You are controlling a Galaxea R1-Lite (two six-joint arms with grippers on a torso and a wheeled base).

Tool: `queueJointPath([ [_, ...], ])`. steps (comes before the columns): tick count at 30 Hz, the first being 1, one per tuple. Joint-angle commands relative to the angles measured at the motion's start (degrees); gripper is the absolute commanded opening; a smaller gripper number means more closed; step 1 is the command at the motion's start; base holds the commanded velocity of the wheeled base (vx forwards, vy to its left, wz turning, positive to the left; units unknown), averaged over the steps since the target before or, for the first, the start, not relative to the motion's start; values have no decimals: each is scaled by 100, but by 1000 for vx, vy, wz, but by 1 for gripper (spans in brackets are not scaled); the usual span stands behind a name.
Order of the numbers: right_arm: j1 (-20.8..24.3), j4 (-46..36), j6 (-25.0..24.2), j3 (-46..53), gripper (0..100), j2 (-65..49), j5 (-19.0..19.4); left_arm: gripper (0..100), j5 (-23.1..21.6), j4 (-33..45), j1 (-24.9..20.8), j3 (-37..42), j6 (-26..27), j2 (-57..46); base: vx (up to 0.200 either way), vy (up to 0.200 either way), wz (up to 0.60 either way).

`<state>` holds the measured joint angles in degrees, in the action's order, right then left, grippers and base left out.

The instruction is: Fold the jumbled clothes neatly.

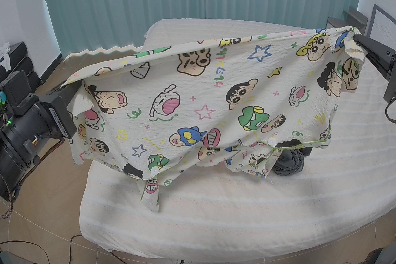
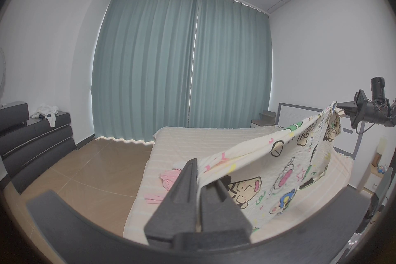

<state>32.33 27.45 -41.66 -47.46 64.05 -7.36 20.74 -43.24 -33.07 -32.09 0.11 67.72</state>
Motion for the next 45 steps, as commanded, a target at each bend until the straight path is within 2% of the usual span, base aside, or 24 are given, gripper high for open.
queueJointPath([
  [1, 1, 6, 0, 17, 0, -50, -37, 0, 9, 0, 3, 71, -20, -119, 0, 0, 0],
  [4, 1, 6, 0, 44, 0, -103, -37, 0, 1, 0, -6, 71, -11, -145, 0, 0, 0],
  [26, -43, -3, 43, 263, 0, -472, -55, 0, 9, -9, -147, 80, -2, -154, 0, -200, 0],
  [45, -253, -3, 52, 457, 0, -631, -37, 0, 9, 0, -208, 124, -2, -233, 0, -200, 0],
])
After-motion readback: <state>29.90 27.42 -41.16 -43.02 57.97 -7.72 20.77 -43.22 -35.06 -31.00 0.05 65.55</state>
